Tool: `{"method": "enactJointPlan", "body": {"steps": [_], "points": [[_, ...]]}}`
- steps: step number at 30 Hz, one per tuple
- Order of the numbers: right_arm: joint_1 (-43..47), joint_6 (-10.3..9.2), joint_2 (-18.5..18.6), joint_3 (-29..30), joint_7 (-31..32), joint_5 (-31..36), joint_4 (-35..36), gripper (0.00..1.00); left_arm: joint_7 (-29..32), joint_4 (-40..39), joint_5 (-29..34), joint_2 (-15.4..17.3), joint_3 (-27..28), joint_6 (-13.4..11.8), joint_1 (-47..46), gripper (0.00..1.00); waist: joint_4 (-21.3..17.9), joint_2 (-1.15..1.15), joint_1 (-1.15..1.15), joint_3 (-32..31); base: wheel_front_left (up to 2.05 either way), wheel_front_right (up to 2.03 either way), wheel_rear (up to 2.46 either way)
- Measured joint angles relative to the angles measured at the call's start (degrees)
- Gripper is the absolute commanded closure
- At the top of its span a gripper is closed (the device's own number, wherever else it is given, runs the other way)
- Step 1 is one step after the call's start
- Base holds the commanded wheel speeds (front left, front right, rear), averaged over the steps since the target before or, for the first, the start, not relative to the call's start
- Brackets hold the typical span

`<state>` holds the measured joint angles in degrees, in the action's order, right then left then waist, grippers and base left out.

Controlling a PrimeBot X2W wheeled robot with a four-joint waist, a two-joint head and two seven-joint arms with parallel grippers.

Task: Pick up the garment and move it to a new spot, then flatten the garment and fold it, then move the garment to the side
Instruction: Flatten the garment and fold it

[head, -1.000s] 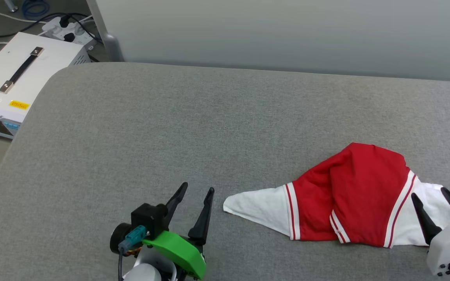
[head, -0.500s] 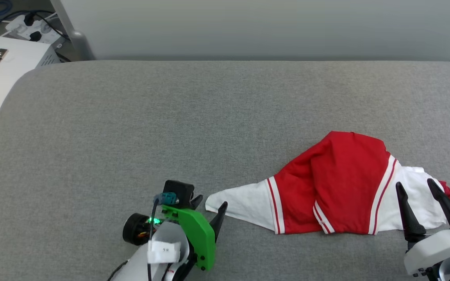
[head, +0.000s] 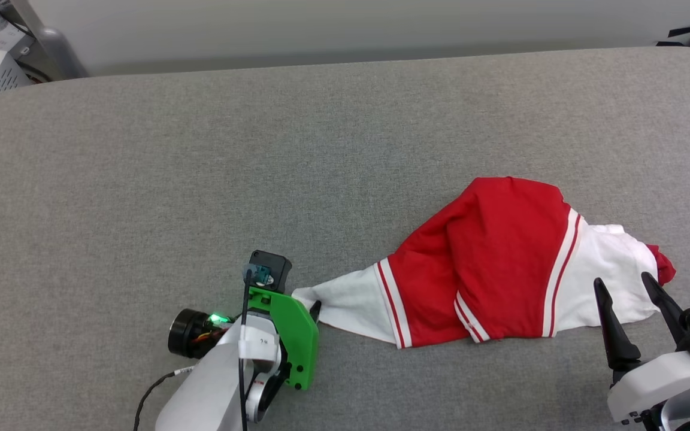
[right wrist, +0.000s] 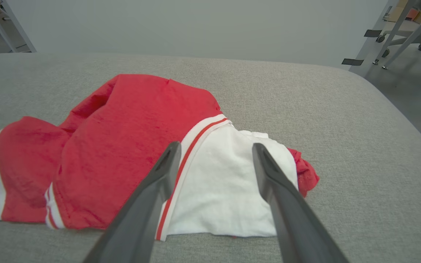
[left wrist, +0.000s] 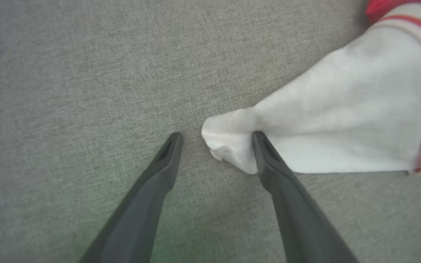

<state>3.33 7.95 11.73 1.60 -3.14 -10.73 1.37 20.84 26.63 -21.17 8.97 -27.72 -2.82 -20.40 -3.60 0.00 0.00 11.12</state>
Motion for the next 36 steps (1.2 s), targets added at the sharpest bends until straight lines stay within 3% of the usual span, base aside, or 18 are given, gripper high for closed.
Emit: {"method": "enactJointPlan", "body": {"steps": [1,2,3,7,14,20,28,33,36], "points": [[-0.01,0.00,0.00,-0.01,-0.10,0.05,-0.09,0.00,0.26,0.47,0.00,-0.01,-0.10,0.07,-0.26,0.00,-0.18,0.00,0.00,0.25,0.00,0.00,0.00],[-0.02,0.00,-0.01,-0.03,-0.15,0.19,-0.14,0.00,0.80,0.81,-0.01,0.03,-0.35,0.41,-0.42,0.71,-0.32,0.00,0.00,0.41,0.00,0.00,0.00],[-0.03,0.00,-0.03,-0.01,-0.15,0.43,-0.22,0.00,1.47,1.13,-0.03,0.04,-0.60,1.01,-0.81,1.00,-0.44,0.00,0.00,0.57,0.00,0.00,0.00],[-0.03,0.00,-0.01,0.15,-0.15,0.64,-0.90,0.00,0.74,1.85,-2.11,-0.27,-0.23,2.53,-1.08,1.00,-0.26,0.00,0.00,0.41,0.00,0.00,0.00],[0.06,0.00,0.15,-0.09,1.36,0.96,-2.99,0.00,-7.04,0.90,-4.04,-0.78,2.54,2.11,1.34,1.00,1.37,0.00,0.00,-1.31,0.00,0.00,0.00],[1.09,0.00,0.36,-0.64,4.79,0.68,-5.97,0.00,-11.28,-5.55,-7.00,0.99,7.27,1.29,2.79,1.00,3.35,0.00,0.00,-3.21,0.00,0.00,0.00],[2.36,0.00,-0.36,-0.13,9.10,0.45,-10.00,0.00,-7.77,-15.25,-11.69,4.81,11.88,-0.47,8.43,1.00,5.86,0.00,0.00,-4.89,0.00,0.00,0.00],[2.42,0.00,-0.63,-0.02,10.95,0.45,-11.49,0.00,-1.76,-15.45,-12.87,7.21,11.33,-1.86,12.93,1.00,6.57,0.00,0.00,-5.33,0.00,0.00,0.00],[2.42,0.00,-0.67,-0.16,11.87,0.45,-12.10,0.00,-1.14,-14.18,-12.03,8.20,10.50,-2.35,13.90,1.00,6.59,0.00,0.00,-5.30,0.00,0.00,0.00]]}}
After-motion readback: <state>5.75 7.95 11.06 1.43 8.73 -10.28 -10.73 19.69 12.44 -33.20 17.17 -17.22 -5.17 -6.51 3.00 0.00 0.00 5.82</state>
